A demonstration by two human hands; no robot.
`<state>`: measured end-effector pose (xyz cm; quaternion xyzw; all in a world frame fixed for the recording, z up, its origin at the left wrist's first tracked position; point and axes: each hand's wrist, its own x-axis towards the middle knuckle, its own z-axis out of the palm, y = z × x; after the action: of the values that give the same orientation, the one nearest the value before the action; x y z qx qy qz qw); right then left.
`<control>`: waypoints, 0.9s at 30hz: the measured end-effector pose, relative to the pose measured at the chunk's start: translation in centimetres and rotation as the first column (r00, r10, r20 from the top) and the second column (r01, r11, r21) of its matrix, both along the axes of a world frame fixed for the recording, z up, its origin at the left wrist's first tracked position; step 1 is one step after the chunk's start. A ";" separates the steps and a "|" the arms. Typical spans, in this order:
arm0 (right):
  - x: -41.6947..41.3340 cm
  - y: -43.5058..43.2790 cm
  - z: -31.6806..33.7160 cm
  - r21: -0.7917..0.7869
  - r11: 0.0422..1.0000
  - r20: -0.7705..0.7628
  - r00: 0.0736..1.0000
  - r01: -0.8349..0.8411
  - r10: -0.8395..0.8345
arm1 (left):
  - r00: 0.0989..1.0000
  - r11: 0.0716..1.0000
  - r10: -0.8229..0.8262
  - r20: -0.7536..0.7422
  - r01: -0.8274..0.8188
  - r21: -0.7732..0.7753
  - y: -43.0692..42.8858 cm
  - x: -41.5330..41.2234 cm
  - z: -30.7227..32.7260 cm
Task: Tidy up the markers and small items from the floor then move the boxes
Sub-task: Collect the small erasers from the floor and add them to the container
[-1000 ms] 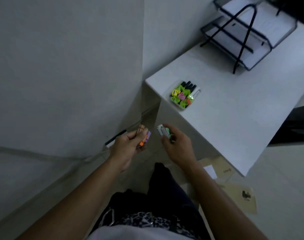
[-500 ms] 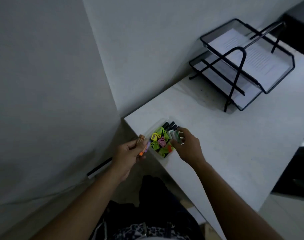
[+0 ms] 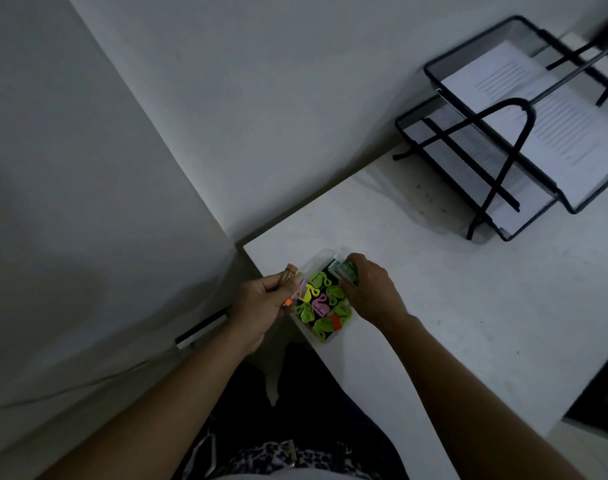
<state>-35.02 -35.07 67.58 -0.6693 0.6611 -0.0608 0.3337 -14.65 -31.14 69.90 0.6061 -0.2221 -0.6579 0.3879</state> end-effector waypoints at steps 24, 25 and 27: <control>-0.5 0.2 0.9 -0.143 0.962 0.295 0.938 0.231 -0.181 | 0.999 0.998 -0.038 -0.011 0.037 -0.060 -0.7 -0.9 -0.5; -0.5 0.3 1.4 -0.130 0.957 0.358 0.913 0.258 -0.197 | 0.999 0.997 -0.051 -0.017 0.050 -0.062 -0.8 -1.1 -0.5; -0.6 0.5 2.4 -0.025 0.969 0.495 0.845 0.245 -0.201 | 0.996 0.994 -0.091 0.001 0.090 -0.067 -1.1 -1.7 -0.2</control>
<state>-35.63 -34.60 69.98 -0.5646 0.6252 -0.2948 0.4510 -16.34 -32.24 69.66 0.5815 -0.2708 -0.6676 0.3778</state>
